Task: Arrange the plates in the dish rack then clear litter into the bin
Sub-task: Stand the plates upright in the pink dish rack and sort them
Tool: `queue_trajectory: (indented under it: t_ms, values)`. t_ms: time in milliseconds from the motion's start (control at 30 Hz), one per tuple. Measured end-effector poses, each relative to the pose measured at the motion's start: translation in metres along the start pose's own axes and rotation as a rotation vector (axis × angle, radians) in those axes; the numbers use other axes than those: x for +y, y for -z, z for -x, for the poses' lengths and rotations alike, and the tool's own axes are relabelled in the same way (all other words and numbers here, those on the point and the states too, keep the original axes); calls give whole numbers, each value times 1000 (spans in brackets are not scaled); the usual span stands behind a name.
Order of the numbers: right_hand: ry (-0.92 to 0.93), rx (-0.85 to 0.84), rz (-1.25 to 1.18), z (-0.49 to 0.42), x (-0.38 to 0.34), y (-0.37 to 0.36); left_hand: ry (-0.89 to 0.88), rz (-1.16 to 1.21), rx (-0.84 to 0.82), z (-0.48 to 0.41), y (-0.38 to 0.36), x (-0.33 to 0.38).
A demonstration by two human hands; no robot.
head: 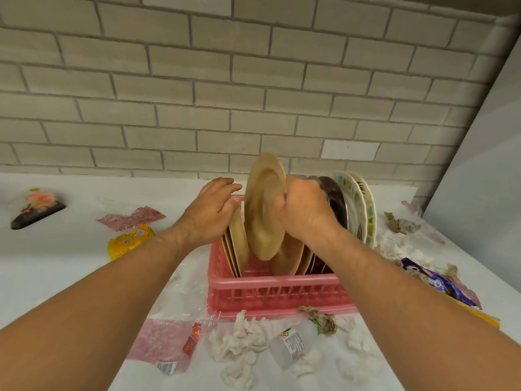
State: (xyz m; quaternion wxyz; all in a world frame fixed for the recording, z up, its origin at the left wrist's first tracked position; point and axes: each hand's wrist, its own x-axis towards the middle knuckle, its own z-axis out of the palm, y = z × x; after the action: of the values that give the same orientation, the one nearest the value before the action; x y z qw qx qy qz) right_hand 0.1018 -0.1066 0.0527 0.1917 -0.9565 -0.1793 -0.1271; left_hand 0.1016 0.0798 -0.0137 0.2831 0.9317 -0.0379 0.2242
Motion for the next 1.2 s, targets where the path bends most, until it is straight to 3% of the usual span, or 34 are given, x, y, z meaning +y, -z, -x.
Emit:
queue_trajectory:
  t_ms: [133,367,533,633,1200]
  values:
    - [-24,76,22,-10,-1,19,-20,-12,-20,-3,-2,1]
    - [-42,-85,156,6,1,-18,-29,-34,-14,-3,-2,0]
    - [-111,-168,33,17,4,-34,-17,-34,-15,-3,-2,0]
    - [-112,-182,-47,19,8,-33,-15,-41,-16,-2,-2,0]
    - [-168,-255,38,15,10,-26,-3,-27,-29,-2,-1,1]
